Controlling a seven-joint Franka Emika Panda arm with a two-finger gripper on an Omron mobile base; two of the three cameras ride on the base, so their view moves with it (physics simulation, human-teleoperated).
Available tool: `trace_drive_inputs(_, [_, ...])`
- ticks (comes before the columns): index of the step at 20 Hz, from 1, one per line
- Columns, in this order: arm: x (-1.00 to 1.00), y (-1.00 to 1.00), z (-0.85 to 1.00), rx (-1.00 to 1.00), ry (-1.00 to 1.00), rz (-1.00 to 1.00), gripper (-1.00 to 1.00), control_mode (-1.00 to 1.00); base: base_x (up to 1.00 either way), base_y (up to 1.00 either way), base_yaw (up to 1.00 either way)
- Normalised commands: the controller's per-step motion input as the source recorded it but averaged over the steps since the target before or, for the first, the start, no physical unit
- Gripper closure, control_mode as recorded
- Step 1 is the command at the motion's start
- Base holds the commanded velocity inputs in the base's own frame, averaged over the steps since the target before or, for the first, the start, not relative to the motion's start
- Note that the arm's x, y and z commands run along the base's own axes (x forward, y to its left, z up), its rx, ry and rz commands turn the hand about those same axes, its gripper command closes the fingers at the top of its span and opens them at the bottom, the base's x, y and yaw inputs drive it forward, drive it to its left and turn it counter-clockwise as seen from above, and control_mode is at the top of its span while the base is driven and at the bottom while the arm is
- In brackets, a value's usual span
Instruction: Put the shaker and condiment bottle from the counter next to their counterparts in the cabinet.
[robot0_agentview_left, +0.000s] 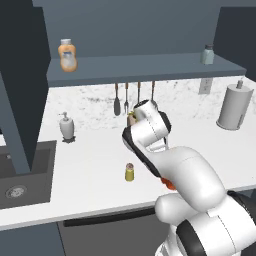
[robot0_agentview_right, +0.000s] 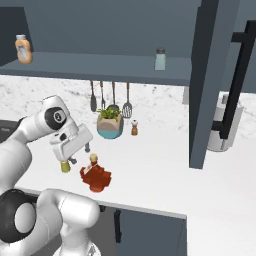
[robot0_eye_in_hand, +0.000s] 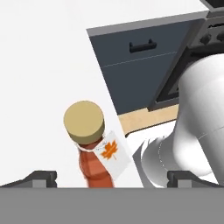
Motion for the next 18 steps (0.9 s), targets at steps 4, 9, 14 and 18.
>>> trace_drive_inputs(4, [-0.01, 0.00, -0.04, 0.00, 0.00, 0.04, -1.00, -1.00, 0.00, 0.00, 0.00])
trace_drive_inputs(9, [-0.06, -0.06, -0.17, 0.00, -0.06, 0.13, -1.00, -1.00, 0.00, 0.00, 0.00])
trace_drive_inputs(14, [-0.01, -0.07, -0.17, 0.00, -0.04, 0.17, -1.00, -1.00, 0.00, 0.00, 0.00])
trace_drive_inputs(18, [0.00, -0.06, -0.13, 0.00, 0.00, 0.09, -1.00, -1.00, 0.00, 0.00, 0.00])
